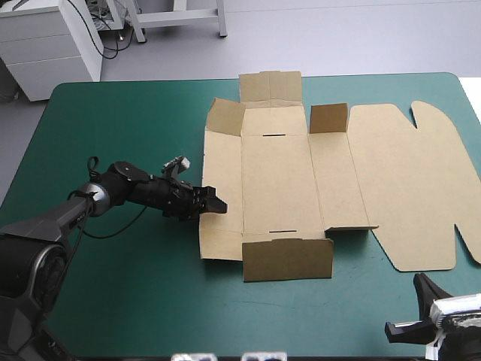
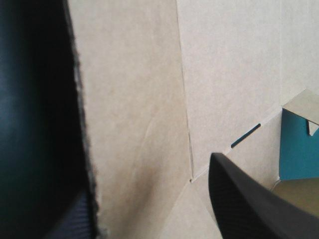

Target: Fold the box

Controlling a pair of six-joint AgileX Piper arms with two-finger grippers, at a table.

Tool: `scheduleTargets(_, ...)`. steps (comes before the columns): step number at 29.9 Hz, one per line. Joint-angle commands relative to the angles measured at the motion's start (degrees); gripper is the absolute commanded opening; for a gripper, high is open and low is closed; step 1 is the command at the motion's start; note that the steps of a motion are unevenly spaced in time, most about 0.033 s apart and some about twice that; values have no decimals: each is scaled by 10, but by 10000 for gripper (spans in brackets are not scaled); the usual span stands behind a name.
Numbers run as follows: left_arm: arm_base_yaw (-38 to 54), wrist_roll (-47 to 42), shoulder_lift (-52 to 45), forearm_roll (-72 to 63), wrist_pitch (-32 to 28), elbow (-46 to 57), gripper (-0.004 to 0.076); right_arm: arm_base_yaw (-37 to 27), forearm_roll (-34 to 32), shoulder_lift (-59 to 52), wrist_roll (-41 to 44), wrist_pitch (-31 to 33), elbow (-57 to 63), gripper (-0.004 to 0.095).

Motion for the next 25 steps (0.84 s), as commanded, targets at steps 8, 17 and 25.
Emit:
scheduleTargets(8, -21, 3, -20, -70, 14, -16, 421, 2, 6, 2, -3, -43, -11, -19)
scheduleTargets(17, -20, 17, -20, -72, 29, -16, 19, 2, 6, 2, -3, -43, -11, -19)
scheduleTargets(25, -20, 20, -20, -44, 87, -54, -8, 2, 6, 2, -3, -43, -11, -19)
